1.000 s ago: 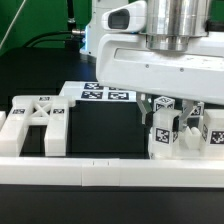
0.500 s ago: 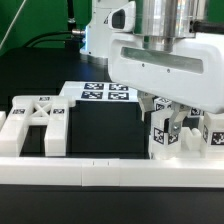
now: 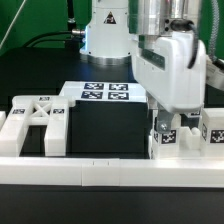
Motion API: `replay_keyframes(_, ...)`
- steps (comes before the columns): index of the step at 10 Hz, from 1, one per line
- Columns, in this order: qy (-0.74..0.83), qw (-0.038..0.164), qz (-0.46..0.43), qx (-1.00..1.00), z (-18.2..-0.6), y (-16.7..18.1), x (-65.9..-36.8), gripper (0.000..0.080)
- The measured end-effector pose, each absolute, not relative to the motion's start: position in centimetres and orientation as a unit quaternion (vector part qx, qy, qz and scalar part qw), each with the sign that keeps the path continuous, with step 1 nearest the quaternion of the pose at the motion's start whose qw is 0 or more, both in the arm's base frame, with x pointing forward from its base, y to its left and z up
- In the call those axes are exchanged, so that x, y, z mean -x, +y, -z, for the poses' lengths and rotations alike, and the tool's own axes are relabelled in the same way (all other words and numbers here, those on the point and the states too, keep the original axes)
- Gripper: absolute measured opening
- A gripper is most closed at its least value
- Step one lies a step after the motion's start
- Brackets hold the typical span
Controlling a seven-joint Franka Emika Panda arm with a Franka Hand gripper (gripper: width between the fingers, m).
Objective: Assemble chair
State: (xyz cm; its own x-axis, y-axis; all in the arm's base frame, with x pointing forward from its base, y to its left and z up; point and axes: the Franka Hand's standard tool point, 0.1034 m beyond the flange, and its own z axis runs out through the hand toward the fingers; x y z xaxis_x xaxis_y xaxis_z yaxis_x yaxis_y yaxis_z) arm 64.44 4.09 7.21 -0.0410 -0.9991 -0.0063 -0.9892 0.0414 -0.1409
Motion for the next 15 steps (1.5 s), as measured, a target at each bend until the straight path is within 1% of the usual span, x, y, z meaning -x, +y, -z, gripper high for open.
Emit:
replay_keyframes(2,0.758,0.044,0.035,0.650,-7.07,3.97,-64.11,0.0291)
replay_keyframes(5,0.769,0.040,0.031,0.638,-7.01,3.90,-63.89,0.0291)
replay_keyframes(6,0.747,0.040,0.032,0.662,-7.06,3.82,-63.93,0.0450)
replay_keyframes(7,0.724,0.040,0.034,0.688,-7.25,3.66,-64.06,0.0450)
replay_keyframes(8,0.691,0.038,0.037,0.721,-7.35,3.71,-64.14,0.0575)
replay_keyframes(9,0.625,0.029,0.036,0.779,-7.44,3.85,-64.22,0.0634)
replay_keyframes(10,0.565,0.018,0.030,0.825,-7.58,4.18,-64.42,0.0634)
replay_keyframes(11,0.541,0.017,0.027,0.840,-7.80,4.54,-64.62,0.0645)
replay_keyframes(14,0.470,0.014,0.029,0.882,-7.64,4.26,-64.52,0.0648)
replay_keyframes(15,0.421,0.011,0.030,0.906,-7.64,4.16,-64.52,0.0648)
